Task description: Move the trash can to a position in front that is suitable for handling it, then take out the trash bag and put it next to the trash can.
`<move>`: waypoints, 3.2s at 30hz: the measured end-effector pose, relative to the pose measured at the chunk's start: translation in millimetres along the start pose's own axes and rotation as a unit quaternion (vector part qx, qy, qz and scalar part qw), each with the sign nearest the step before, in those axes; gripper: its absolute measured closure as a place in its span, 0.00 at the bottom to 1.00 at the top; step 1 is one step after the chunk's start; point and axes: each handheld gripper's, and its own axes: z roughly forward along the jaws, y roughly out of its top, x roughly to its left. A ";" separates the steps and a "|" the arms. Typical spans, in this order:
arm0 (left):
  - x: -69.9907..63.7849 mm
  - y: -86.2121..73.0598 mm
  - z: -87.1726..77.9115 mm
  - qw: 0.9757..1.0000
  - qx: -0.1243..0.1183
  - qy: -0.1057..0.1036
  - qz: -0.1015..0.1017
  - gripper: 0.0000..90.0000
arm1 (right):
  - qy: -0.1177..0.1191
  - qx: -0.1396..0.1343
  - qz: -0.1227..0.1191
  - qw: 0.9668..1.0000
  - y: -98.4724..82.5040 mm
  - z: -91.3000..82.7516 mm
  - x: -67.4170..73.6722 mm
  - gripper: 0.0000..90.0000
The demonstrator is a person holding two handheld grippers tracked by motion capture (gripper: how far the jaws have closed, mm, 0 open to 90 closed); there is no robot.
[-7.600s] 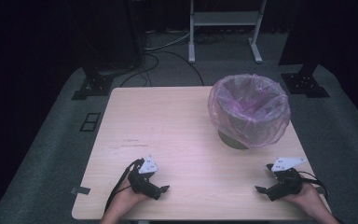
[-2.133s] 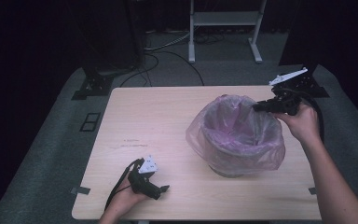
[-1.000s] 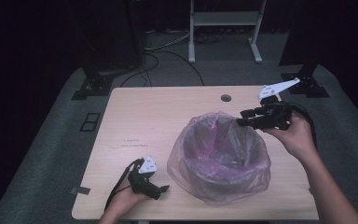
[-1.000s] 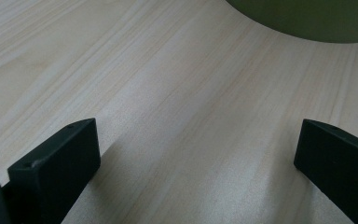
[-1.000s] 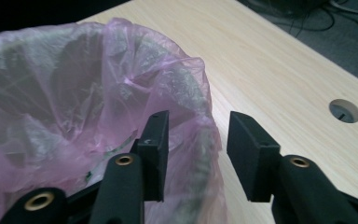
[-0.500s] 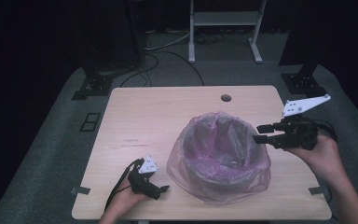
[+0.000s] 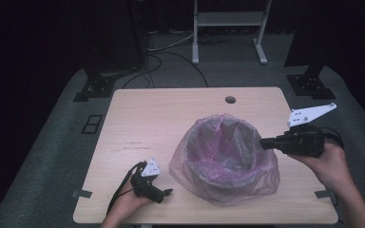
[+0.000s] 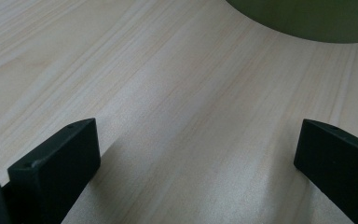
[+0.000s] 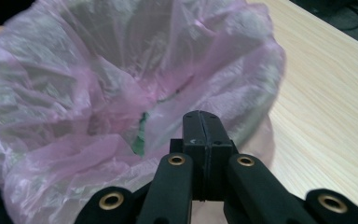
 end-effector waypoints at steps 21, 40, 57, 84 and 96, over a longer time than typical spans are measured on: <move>0.0 0.0 0.0 1.000 0.000 0.000 0.000 0.00 | 0.038 -0.018 -0.061 0.997 57.2 38.5 27.7 1.00; 0.0 0.0 0.0 1.000 0.000 0.000 0.000 0.00 | 0.077 -0.014 -0.113 0.991 103.9 73.3 55.8 1.00; -0.4 -0.1 0.1 1.000 -0.001 0.001 0.000 0.00 | 0.097 -0.008 -0.135 0.986 140.7 114.1 74.8 1.00; 8.2 19.1 -31.7 0.998 -0.043 -0.020 -0.034 0.02 | 0.037 -0.052 -0.107 0.992 132.1 64.1 59.1 0.53; 7.6 59.7 -84.0 0.992 -0.105 -0.062 -0.035 0.04 | 0.005 -0.072 -0.064 0.995 80.7 26.1 29.2 0.52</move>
